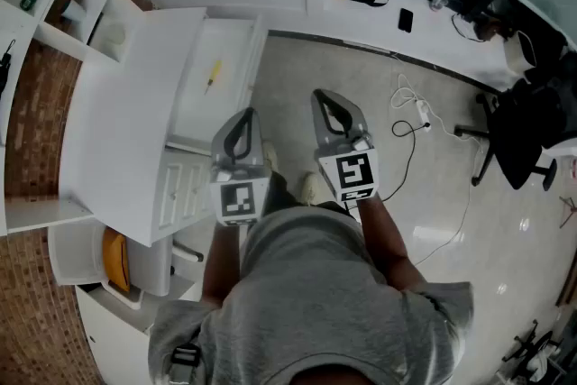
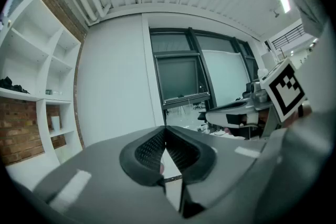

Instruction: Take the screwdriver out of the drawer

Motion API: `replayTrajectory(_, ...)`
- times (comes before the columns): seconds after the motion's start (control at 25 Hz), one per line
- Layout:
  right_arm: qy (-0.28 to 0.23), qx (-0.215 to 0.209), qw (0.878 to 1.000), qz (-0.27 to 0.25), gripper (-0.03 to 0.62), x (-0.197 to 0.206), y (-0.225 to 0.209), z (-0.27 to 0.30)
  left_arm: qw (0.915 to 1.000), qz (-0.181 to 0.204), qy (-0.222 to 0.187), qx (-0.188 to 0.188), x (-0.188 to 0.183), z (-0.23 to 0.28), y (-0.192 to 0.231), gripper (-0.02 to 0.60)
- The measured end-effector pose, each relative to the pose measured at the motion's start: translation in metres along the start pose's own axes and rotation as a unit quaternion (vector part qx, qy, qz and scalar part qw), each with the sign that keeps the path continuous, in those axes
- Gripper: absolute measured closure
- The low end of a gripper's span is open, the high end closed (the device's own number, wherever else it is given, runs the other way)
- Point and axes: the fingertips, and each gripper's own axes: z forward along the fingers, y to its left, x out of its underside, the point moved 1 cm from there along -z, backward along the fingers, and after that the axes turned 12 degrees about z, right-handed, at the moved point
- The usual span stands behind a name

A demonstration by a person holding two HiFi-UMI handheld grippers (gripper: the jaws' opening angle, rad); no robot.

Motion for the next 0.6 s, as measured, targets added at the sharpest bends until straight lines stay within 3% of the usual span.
replayTrajectory(0.2,0.005,0.0,1.0,-0.002,0.591,0.001,0.0,-0.001,0.9999,-0.016,0.002,-0.005,-0.008,0.0,0.001,0.569)
replayTrajectory(0.4,0.007,-0.001,1.0,-0.001,0.591,0.002,0.001,0.005,1.0,-0.006,0.003,-0.006,0.0,0.002,0.008,0.569)
replayTrajectory(0.6,0.013,-0.016,1.0,-0.002,0.591,0.005,0.01,0.017,0.9992,-0.028,0.018,-0.02,0.004,0.003,0.018,0.569)
